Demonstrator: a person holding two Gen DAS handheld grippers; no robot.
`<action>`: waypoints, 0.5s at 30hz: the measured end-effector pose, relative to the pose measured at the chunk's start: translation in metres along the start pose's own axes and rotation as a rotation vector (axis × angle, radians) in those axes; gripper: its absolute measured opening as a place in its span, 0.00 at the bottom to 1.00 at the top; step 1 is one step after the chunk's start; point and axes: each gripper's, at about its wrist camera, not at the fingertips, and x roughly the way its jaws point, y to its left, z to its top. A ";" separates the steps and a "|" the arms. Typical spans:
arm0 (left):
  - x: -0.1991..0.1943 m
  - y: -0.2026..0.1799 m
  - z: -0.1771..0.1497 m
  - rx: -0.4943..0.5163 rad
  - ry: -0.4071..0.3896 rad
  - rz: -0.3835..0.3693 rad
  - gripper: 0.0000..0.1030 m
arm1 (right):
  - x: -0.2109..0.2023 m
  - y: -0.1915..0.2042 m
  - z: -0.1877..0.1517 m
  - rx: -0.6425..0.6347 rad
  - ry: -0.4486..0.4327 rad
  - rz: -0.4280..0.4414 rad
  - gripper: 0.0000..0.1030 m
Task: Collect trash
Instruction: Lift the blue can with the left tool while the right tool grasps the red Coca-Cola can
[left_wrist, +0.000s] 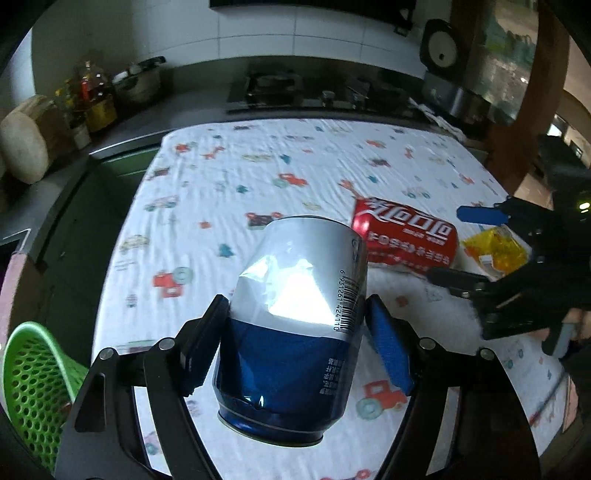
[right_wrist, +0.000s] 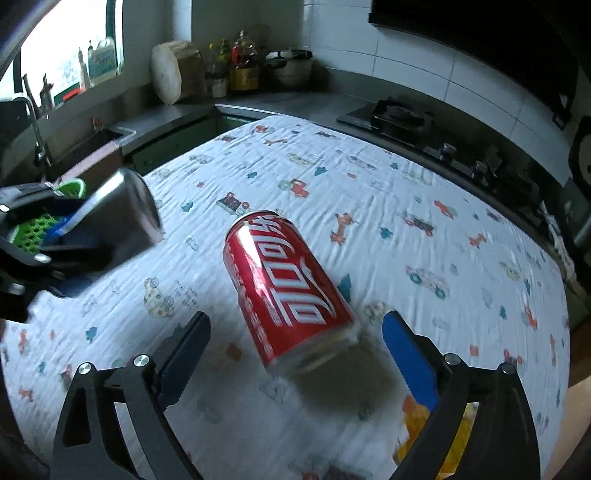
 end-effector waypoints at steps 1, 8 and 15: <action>-0.004 0.003 -0.001 -0.002 -0.005 0.006 0.72 | 0.005 0.003 0.002 -0.014 0.003 -0.013 0.88; -0.020 0.019 -0.001 -0.029 -0.031 0.029 0.72 | 0.030 0.022 0.009 -0.084 0.024 -0.076 0.89; -0.019 0.025 -0.005 -0.047 -0.021 0.044 0.72 | 0.042 0.037 0.009 -0.151 0.045 -0.104 0.89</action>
